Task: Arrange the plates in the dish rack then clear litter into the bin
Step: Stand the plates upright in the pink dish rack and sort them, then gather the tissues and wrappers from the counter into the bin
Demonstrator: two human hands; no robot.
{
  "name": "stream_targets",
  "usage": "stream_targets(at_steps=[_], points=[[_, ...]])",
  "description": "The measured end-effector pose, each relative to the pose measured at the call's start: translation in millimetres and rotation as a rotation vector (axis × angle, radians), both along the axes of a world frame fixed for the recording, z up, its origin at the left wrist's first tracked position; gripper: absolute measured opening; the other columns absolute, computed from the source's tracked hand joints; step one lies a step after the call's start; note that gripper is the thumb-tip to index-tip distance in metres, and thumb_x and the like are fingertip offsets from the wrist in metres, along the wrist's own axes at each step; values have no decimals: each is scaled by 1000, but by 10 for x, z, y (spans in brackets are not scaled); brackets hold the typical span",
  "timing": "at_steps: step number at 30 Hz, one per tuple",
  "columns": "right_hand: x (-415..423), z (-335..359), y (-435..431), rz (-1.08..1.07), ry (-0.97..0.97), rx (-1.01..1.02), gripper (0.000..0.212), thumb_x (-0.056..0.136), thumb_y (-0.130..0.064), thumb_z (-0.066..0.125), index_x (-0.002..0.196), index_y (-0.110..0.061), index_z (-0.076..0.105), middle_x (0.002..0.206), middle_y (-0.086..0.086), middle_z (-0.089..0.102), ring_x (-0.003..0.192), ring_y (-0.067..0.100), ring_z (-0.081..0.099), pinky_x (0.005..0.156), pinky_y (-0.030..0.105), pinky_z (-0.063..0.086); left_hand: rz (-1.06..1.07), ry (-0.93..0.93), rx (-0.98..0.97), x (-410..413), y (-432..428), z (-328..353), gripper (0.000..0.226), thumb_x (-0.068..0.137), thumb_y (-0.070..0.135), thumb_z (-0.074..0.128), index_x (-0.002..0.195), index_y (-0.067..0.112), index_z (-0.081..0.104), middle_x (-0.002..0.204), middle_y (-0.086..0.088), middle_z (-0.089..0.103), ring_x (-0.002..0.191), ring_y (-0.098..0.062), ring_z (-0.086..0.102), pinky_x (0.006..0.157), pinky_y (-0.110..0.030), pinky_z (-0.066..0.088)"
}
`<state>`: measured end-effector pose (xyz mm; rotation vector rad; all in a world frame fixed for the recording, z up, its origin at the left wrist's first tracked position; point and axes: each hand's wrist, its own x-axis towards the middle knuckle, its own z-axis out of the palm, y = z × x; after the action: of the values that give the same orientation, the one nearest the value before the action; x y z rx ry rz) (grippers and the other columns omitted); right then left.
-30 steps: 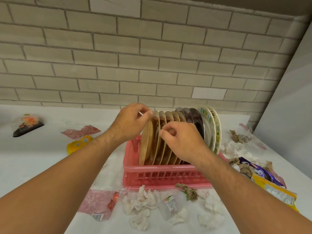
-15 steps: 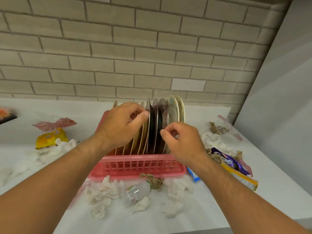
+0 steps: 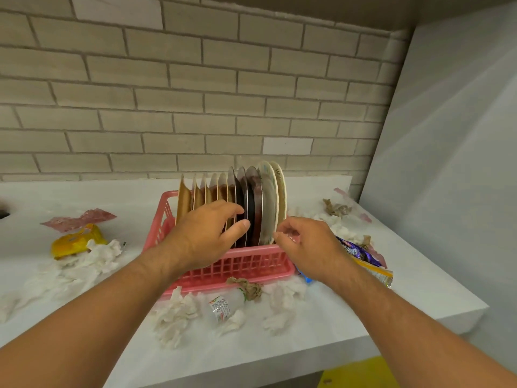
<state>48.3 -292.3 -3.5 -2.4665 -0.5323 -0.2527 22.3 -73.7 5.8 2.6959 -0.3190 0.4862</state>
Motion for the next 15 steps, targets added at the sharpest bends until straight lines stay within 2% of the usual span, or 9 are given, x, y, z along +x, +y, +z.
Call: stream_targets(at_steps=[6,9,15], points=[[-263,72,-26,-32,-3,-109,29,95,-43,51,113,-25,65,108,-8,65,99,13,58,85,32,49,-24,24,103,-235,16,125,56,93,61,32,138,28,42,139,7,48,126,-12,44,104,-37,40],[-300,132,-108,-52,1,-129,33,94,-46,51,116,-26,65,113,-6,66,100,14,60,87,35,51,-36,-11,116,-316,-65,175,56,93,61,32,135,27,46,133,8,51,121,-11,46,102,-37,42],[-249,281,-357,-123,-34,-143,40,95,-49,48,118,-21,65,118,-6,66,106,14,58,86,28,44,-85,-122,134,-233,-328,382,46,95,57,35,122,26,56,121,9,55,111,-10,50,95,-32,42]])
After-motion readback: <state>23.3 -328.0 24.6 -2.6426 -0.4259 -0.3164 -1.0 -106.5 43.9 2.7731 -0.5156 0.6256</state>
